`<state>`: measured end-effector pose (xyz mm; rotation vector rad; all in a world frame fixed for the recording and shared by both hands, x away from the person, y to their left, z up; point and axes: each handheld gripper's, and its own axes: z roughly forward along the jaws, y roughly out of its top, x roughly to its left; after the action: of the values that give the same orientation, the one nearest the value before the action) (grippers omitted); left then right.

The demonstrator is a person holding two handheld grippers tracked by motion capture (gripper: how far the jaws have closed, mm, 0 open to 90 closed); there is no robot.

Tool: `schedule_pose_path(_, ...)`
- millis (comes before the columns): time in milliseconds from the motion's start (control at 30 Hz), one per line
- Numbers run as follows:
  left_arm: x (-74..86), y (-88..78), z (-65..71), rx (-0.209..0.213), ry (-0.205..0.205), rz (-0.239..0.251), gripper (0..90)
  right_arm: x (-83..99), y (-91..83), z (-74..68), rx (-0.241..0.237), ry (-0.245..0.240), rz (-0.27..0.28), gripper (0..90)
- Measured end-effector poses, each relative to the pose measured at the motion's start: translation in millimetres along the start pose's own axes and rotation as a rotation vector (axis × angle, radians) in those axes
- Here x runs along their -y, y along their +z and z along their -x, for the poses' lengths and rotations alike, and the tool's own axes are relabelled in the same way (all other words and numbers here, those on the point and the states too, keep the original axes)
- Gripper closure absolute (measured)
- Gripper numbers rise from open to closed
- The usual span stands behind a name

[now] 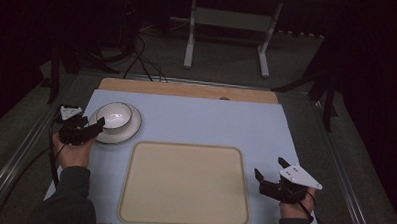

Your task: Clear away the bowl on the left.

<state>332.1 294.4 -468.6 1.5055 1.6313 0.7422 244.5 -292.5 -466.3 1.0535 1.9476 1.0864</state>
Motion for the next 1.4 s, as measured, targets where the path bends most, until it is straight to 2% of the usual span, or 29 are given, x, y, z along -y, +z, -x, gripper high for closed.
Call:
schedule_pose_path(233,0.9,9.1,-1.9,-0.003,-0.002,-0.028,40.3,-0.3,-0.3,-0.2,-0.001,0.004,0.001,13.5)
schedule_pose_path(433,1.1,13.4,-5.7,0.002,-0.021,-0.042,42.0,0.0,0.2,1.5,0.005,0.011,-0.001,13.5)
schedule_pose_path(800,1.9,26.9,-8.7,-0.024,-0.035,-0.093,43.4,0.0,0.5,1.2,0.000,0.009,-0.003,13.5)
schedule_pose_path(1033,-2.3,38.7,-6.4,-0.024,-0.058,-0.134,49.2,-0.2,0.2,3.0,0.007,0.020,0.005,13.5)
schedule_pose_path(1133,-2.5,41.9,-5.8,-0.038,-0.073,-0.135,53.0,-0.4,0.0,2.9,0.006,0.019,0.005,13.5)
schedule_pose_path(1267,-0.4,47.2,-4.6,-0.051,-0.077,-0.160,56.4,-0.3,0.5,2.6,0.001,0.019,0.003,13.5)
schedule_pose_path(1400,0.7,52.3,-4.7,-0.055,-0.105,-0.179,60.3,-0.2,0.6,1.9,0.000,0.016,0.002,13.5)
